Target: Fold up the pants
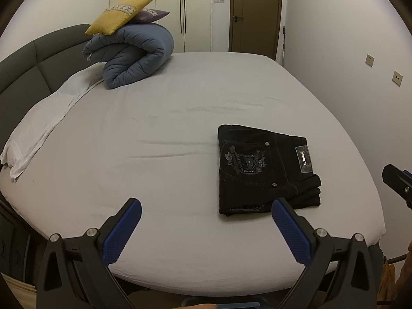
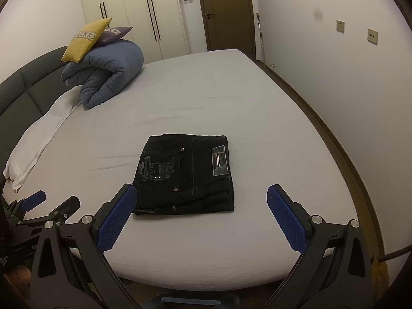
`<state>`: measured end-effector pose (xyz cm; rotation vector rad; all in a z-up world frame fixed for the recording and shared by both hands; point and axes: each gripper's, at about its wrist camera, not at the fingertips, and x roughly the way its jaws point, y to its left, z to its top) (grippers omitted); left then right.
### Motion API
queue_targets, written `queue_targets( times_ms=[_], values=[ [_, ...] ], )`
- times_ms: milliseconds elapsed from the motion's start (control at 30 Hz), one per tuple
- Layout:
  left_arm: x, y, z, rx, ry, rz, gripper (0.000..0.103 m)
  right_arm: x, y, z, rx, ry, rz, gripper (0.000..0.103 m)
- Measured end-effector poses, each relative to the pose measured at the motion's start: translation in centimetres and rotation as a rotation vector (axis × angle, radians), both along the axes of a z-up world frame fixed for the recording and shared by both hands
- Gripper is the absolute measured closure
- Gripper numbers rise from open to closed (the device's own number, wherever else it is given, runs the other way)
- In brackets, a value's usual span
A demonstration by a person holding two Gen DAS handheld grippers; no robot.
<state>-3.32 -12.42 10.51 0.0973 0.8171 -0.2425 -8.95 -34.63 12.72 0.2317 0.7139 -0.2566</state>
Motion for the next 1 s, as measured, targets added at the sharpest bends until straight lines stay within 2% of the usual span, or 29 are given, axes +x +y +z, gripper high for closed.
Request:
queue_targets(
  times_ms=[1000],
  values=[
    [0.1,0.1,-0.7,0.012,0.029,0.003,0.000,1.0,1.3,-1.1,0.008,0.015,0.021,0.000]
  ],
)
